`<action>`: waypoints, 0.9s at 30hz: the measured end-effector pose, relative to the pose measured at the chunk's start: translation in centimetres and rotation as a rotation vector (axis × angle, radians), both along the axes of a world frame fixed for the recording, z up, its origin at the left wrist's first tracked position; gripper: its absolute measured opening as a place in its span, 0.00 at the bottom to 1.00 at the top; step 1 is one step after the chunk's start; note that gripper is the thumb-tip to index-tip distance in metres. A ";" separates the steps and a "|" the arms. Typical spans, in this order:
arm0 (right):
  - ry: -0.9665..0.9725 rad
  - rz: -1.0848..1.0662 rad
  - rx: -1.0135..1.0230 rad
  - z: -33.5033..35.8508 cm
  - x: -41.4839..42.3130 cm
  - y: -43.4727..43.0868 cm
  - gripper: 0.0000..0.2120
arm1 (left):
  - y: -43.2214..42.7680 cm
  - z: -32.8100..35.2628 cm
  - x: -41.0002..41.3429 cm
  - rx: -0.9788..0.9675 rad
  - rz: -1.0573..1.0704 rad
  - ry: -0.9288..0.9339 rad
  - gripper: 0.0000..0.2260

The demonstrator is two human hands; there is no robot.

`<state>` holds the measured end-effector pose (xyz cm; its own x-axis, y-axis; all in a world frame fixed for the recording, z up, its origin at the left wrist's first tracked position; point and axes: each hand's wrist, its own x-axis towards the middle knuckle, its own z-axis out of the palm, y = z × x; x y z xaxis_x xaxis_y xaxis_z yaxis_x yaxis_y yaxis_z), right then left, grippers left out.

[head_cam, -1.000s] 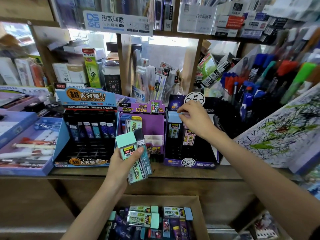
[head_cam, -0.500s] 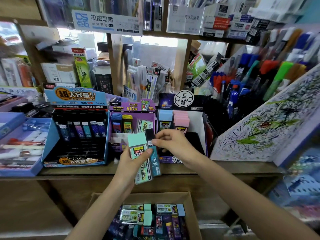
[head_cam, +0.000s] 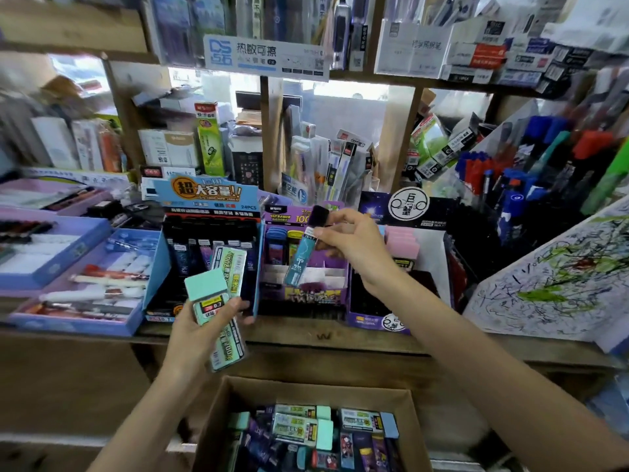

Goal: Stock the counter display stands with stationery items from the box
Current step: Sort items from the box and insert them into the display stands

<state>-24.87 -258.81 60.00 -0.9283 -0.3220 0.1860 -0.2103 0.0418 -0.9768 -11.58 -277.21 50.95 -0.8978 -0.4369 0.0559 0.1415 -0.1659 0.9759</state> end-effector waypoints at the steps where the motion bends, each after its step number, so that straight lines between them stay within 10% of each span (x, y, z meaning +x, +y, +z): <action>1: 0.020 0.005 0.014 0.1 0.0 -1.3 0.08 | -1.0 -0.2 0.4 0.005 0.026 -0.004 0.09; 17: 0.388 -0.006 0.419 -2.9 -0.7 -18.1 0.07 | -10.5 -3.4 4.2 0.062 0.204 0.004 0.14; 27: 0.252 -0.011 0.345 -3.3 -0.9 -20.0 0.07 | -10.7 -3.7 3.7 0.114 0.200 0.016 0.17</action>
